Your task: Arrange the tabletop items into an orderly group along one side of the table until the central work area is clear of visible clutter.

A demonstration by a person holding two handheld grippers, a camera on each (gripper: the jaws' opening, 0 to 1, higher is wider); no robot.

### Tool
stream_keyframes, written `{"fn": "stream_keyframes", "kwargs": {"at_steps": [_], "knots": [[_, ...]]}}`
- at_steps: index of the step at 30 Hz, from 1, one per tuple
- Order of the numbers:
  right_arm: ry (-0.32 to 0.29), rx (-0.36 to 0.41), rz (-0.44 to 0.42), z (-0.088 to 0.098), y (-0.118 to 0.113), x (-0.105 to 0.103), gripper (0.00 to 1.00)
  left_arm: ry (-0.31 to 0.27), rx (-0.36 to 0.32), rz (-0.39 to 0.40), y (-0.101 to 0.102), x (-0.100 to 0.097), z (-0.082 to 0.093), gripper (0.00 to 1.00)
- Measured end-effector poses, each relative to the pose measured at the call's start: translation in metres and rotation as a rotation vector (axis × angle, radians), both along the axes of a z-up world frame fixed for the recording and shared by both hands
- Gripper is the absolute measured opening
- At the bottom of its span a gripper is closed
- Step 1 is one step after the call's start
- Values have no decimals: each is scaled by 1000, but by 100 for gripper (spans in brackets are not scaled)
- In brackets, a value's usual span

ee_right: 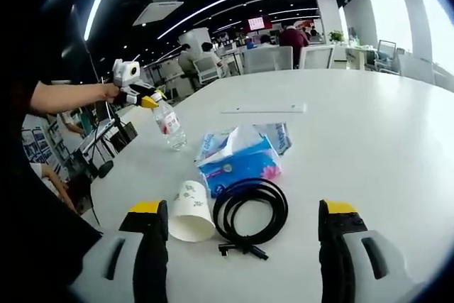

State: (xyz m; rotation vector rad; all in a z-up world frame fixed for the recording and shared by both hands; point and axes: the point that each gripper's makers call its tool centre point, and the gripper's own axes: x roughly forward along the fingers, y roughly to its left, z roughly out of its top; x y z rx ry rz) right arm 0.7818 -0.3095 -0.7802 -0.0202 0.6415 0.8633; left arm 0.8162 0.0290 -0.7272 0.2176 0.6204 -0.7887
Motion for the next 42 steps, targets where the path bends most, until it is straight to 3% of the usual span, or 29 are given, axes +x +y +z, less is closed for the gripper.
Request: {"fn": "stream_keyframes", "kwargs": {"at_steps": [7, 12, 17, 20, 22, 23, 25, 28, 31, 32, 35, 38, 40, 42], "knots": [[4, -30, 66, -7, 7, -11, 86, -33, -23, 55, 8, 4, 2, 29], [11, -28, 81, -9, 9, -12, 85, -65, -38, 109, 11, 5, 15, 34], [-11, -31, 105, -7, 13, -11, 83, -88, -26, 198, 15, -1, 27, 40], [-15, -21, 104, -4, 15, -9, 82, -123, -54, 263, 18, -5, 40, 43], [-29, -20, 106, -3, 15, -7, 81, -133, -49, 289, 20, -11, 43, 46], [-34, -21, 112, -2, 16, -7, 82, -150, 5, 322, 26, -17, 44, 46], [-69, -37, 129, 0, 17, -7, 82, -165, 49, 354, 29, -26, 43, 46], [-111, -52, 134, 4, 18, -5, 83, -159, -9, 407, 27, -38, 45, 49], [-125, -42, 129, 8, 19, -4, 81, -154, 3, 434, 25, -54, 39, 52], [-130, -44, 128, 8, 19, -3, 80, -144, -21, 447, 18, -62, 36, 53], [-134, -43, 127, 7, 18, -2, 74, -117, -28, 458, 8, -81, 26, 59], [-130, -68, 124, 2, 15, -2, 74, -109, -35, 471, -4, -101, 17, 64], [-131, -70, 132, 1, 15, -3, 74, -104, -52, 480, 0, -108, 11, 67], [-129, -78, 137, -2, 15, -3, 72, -118, -63, 482, -9, -112, 17, 70]]}}
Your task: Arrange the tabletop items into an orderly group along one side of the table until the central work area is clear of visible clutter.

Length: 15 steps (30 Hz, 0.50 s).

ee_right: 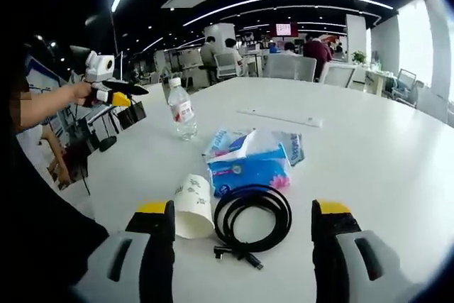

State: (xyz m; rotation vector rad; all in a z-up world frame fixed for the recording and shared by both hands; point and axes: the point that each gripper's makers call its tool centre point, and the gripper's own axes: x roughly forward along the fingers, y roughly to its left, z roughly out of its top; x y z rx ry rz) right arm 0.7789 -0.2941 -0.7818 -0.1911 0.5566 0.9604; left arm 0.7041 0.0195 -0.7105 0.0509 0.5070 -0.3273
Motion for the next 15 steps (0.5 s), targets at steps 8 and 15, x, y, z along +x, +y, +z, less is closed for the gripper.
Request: {"fn": "stream_keyframes", "kwargs": {"at_steps": [8, 15], "knots": [[-13, -23, 51, -14, 7, -5, 59, -20, -30, 27, -22, -25, -6, 91], [-102, -61, 131, -22, 14, -8, 46, -58, -10, 21, -36, -42, 2, 99]]}}
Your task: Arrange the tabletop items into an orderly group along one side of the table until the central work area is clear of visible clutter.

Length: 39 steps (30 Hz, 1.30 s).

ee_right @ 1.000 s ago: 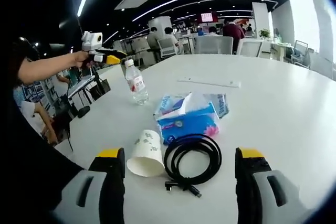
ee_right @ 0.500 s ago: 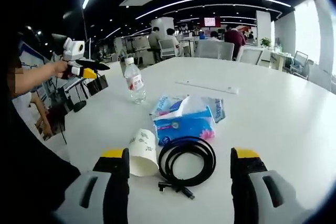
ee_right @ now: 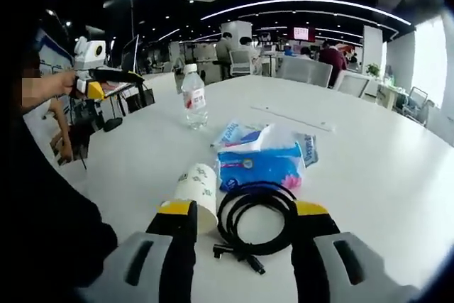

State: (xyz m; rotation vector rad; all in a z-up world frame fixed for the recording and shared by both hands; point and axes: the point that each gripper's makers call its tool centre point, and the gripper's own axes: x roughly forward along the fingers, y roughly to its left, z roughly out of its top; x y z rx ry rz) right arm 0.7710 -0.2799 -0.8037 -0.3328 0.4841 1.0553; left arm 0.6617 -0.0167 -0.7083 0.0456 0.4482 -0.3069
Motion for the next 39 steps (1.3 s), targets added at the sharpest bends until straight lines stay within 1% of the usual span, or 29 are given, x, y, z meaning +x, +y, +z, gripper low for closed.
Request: {"fn": "stream_keyframes", "kwargs": {"at_steps": [2, 3, 4, 5, 6, 9, 11, 13, 15, 16, 18, 20, 21, 23, 25, 27, 28, 31, 32, 34, 35, 37, 39], "knots": [[-17, -40, 46, -7, 2, -5, 44, -3, -4, 3, -2, -3, 1, 100], [-46, -85, 91, -12, 3, -9, 45, 3, -15, 1, -5, -4, 2, 100], [-67, -102, 104, -13, 3, -10, 44, 5, -11, 1, -7, -5, 1, 100], [-73, -100, 110, -13, 5, -12, 44, 5, -5, 3, -7, -5, 2, 100], [-63, -93, 111, -14, 8, -15, 42, 1, 2, 5, -9, -6, 3, 100], [-66, -91, 124, -17, 14, -17, 39, -1, -12, 17, -9, -6, 5, 100], [-66, -87, 132, -19, 17, -17, 37, -1, 9, 24, -6, -6, 4, 100], [-69, -90, 154, -20, 21, -19, 35, 15, 26, 30, -3, -9, 1, 100], [-87, -90, 183, -20, 26, -19, 32, 7, 14, 32, -2, -12, 3, 100], [-90, -92, 186, -21, 28, -19, 32, -5, 11, 35, -2, -12, 5, 100], [-99, -96, 197, -23, 29, -18, 30, -8, 11, 40, -2, -12, 6, 99], [-110, -105, 223, -25, 30, -19, 25, -13, 10, 53, 1, -14, 6, 99], [-134, -122, 251, -27, 32, -19, 22, -13, 7, 56, 2, -15, 5, 99], [-148, -132, 277, -30, 35, -20, 19, -10, 6, 56, 1, -16, 4, 99], [-164, -153, 323, -35, 38, -22, 17, -1, 10, 53, 0, -18, 2, 98], [-158, -154, 334, -36, 39, -22, 15, 3, 21, 47, -1, -19, -1, 96], [-164, -155, 340, -35, 40, -22, 14, 1, 23, 44, -1, -20, -1, 95], [-153, -149, 343, -35, 43, -22, 11, -16, 4, 60, 0, -20, 3, 95], [-147, -147, 337, -34, 43, -20, 9, -19, 0, 67, 1, -21, 3, 95], [-131, -134, 322, -33, 44, -18, 1, -14, 0, 70, 3, -23, 1, 95], [-130, -132, 315, -32, 44, -17, 0, -12, 1, 71, 4, -24, 0, 95], [-113, -117, 300, -30, 44, -16, 0, -3, 1, 71, 4, -26, -1, 94], [-111, -112, 290, -29, 44, -15, 0, -3, 4, 73, 6, -28, -2, 94]]}}
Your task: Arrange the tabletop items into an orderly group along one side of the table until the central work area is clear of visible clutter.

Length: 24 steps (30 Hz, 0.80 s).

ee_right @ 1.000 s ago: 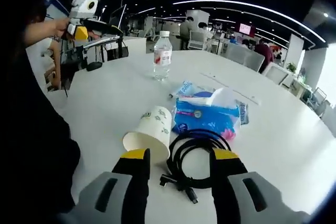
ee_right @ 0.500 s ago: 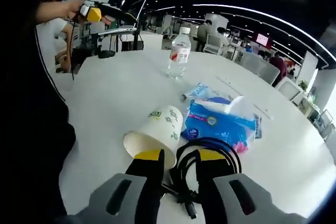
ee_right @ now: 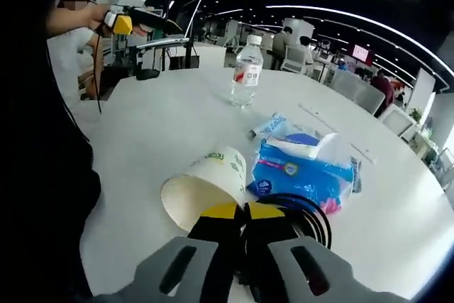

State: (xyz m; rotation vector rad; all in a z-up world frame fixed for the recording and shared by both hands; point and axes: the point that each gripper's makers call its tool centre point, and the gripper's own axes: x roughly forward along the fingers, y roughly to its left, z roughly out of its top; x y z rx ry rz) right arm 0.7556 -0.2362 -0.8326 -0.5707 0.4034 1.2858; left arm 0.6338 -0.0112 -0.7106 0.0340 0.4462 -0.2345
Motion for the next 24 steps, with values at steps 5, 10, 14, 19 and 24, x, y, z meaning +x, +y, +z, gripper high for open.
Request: {"fn": "stream_keyframes", "kwargs": {"at_steps": [5, 10, 14, 19, 24], "knots": [[33, 29, -52, 8, -2, 3, 0, -24, 3, 17, 4, 0, 4, 94], [104, 93, -142, 25, -3, 8, 0, -36, 1, 24, 7, 0, 8, 95], [147, 119, -191, 36, -3, 14, 0, -30, 5, 24, 6, 1, 6, 96], [202, 149, -207, 57, 8, 14, 0, -29, 11, 17, 5, 2, 3, 96], [223, 144, -200, 73, 22, 16, 0, -26, 19, 5, 2, 4, 2, 96]]}}
